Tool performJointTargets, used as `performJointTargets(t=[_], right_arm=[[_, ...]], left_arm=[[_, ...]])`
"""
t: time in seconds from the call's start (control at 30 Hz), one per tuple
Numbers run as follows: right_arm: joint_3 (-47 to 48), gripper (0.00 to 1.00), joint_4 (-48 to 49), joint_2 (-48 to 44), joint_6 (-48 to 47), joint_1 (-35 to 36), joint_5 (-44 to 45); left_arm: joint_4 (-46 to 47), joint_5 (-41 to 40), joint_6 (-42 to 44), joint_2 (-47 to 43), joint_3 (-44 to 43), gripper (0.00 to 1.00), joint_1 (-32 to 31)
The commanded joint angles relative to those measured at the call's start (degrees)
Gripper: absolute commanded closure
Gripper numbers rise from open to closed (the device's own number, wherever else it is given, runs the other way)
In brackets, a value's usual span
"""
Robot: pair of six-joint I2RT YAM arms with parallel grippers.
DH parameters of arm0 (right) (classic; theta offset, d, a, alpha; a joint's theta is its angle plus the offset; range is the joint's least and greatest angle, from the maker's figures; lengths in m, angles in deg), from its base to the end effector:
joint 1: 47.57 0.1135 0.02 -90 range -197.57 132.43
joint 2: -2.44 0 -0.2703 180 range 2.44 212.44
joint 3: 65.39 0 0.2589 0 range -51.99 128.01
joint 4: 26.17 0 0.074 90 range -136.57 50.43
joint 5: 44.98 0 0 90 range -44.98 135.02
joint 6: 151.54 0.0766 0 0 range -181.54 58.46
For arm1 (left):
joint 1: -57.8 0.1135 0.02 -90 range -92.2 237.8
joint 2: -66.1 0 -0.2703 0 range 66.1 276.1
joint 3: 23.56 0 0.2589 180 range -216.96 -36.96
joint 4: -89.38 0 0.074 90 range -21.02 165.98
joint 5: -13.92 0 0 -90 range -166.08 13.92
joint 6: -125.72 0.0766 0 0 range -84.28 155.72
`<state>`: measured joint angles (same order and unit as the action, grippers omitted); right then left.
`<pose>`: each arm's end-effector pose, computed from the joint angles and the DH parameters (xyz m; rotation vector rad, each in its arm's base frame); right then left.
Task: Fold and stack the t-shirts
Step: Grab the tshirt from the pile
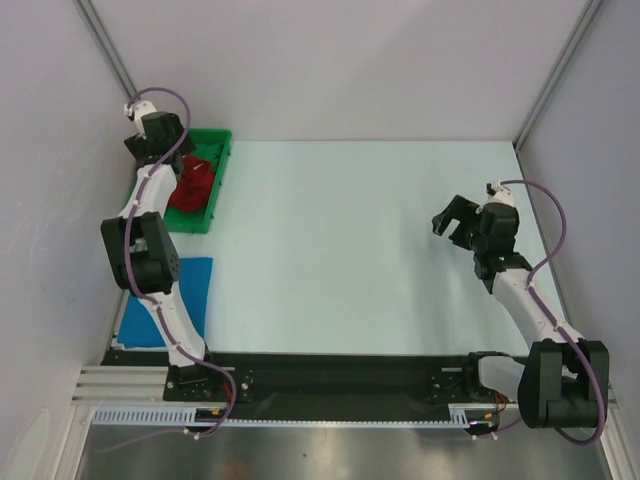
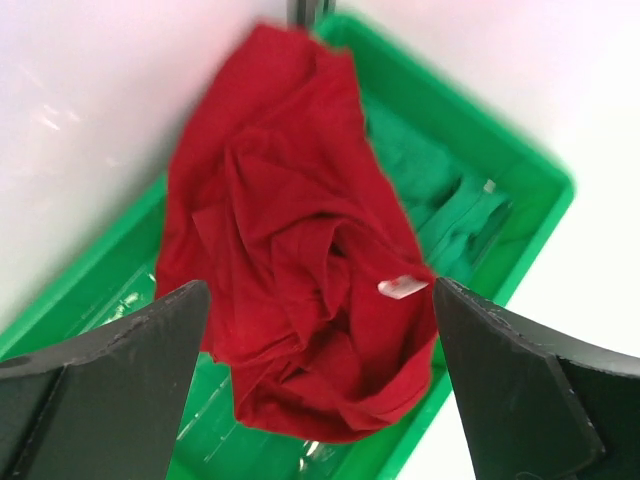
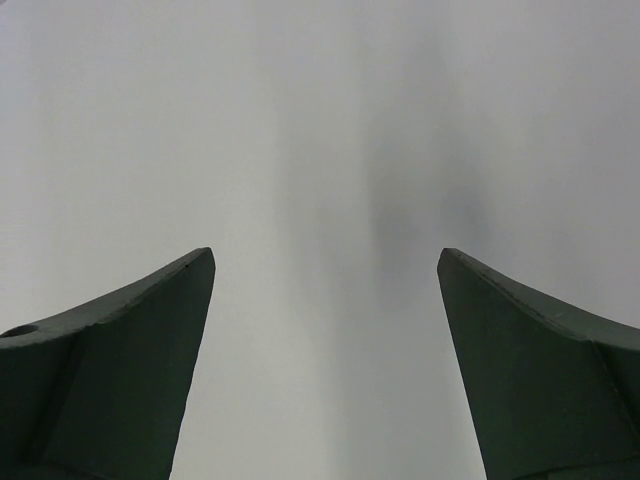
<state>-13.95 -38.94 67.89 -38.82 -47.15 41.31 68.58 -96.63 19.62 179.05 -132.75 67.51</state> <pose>0.2932 0.0071 0.2289 0.3566 2.0208 0.3183 0.5044 0.1136 0.2849 -0.6631 1.8674 0.2858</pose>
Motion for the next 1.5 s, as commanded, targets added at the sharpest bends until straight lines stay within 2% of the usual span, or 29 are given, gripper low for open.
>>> performJointTargets(t=[0.0, 0.17, 0.43, 0.53, 0.63, 0.67, 0.8, 0.93, 0.97, 1.03, 1.2, 1.37, 1.47], right_arm=[[0.54, 0.00, 2.10, -1.20, 0.04, 1.24, -1.57], [0.45, 0.00, 2.28, 0.11, 0.22, 1.51, -2.36], [0.45, 0.00, 1.84, -0.41, -0.22, 2.47, -1.66], [0.02, 0.00, 2.01, -0.94, -0.31, 2.47, -1.13], [-0.07, 0.00, 2.28, -0.68, -0.22, 2.65, -1.48], [-0.16, 0.00, 2.19, -0.50, -0.22, 2.65, -1.57], [0.36, 0.00, 1.84, 0.11, -0.31, 2.91, -1.48], [2.12, 0.00, 0.17, 0.55, -0.40, 3.35, -1.65], [2.38, 0.00, -0.01, 0.90, -0.66, 3.44, -1.74], [3.35, 0.00, -2.36, 1.69, -1.01, 4.93, -2.18], [12.22, 0.00, -14.30, 5.21, -3.47, 13.52, 8.16], [14.51, 0.00, -16.18, 3.37, -1.28, 15.57, 2.41], [15.22, 0.00, -17.93, 1.09, -0.48, 16.62, 1.16]], left_arm=[[-7.45, 4.13, -0.08, 3.24, -4.58, 0.00, 1.53], [-5.69, 2.28, 0.19, 5.52, -4.49, 0.00, 1.62], [-7.63, 2.45, 1.07, 12.38, -11.43, 0.00, 2.24], [-9.74, 2.63, 0.54, 15.11, -15.03, 0.04, 2.67], [-10.18, 3.50, -1.04, 16.34, -16.09, 0.15, 3.64], [-10.70, 4.03, -1.56, 16.69, -17.05, 0.23, 3.82], [-12.20, 5.96, -2.63, 18.89, -19.69, 0.36, 4.43], [-12.55, 7.89, -2.71, 18.72, -20.23, 0.65, 4.61], [-12.99, 9.64, -2.97, 18.45, -20.66, 0.82, 4.78], [-13.52, 11.06, -3.50, 17.58, -21.11, 1.00, 4.79], [-12.47, 18.44, -6.84, 7.92, -16.81, 1.00, 3.83], [-6.68, 27.21, -10.88, -4.38, -10.57, 1.00, 1.80], [-4.29, 30.75, -10.10, -12.29, -11.69, 1.00, -0.57]])
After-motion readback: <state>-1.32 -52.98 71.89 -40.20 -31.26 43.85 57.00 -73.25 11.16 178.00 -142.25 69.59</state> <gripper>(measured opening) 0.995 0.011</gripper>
